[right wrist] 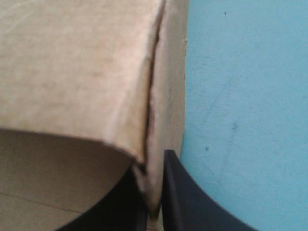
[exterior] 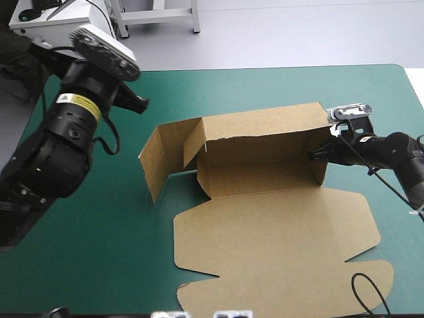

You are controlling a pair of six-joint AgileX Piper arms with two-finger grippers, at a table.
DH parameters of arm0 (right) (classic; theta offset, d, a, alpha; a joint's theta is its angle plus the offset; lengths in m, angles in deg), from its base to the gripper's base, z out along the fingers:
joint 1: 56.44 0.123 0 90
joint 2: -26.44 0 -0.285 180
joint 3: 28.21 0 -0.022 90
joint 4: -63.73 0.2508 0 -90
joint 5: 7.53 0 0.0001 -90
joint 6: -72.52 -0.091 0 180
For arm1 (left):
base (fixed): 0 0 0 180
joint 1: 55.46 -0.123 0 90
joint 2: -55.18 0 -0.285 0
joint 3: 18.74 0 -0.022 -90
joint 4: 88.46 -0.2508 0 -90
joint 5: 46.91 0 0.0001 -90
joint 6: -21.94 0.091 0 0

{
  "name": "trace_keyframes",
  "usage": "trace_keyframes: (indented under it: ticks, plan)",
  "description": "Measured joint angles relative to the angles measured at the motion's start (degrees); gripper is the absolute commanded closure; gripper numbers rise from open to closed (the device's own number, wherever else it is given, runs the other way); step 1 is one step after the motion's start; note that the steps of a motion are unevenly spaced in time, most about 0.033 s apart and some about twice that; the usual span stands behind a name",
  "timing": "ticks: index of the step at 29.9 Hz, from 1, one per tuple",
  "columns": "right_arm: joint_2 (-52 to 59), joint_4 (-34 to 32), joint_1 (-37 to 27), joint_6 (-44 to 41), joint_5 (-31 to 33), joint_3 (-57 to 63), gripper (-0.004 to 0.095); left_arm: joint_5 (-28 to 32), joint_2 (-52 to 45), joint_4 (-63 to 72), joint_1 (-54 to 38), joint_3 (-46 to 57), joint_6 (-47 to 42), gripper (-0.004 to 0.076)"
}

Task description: Fold the box

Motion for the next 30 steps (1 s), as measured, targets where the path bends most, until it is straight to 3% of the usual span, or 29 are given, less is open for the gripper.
trace_keyframes:
  ticks: [9,17,24,30]
  plan:
    - [-0.1,-7.7,4.6,-12.2,8.9,-10.5,0.0907,5.4,-0.8,23.9,-26.7,0.0,9.6,0.0724]
    - [-2.9,-16.7,10.3,-25.1,22.2,-22.7,0.0907,4.0,3.0,51.1,-48.2,0.1,20.1,0.0724]
    - [-10.6,-19.3,10.5,-30.1,33.6,-35.5,0.0907,2.2,5.8,65.9,-57.4,3.7,26.3,0.0724]
    - [-19.9,-19.5,10.5,-32.9,34.3,-42.6,0.0907,1.4,6.3,67.5,-58.6,7.9,28.2,0.0724]
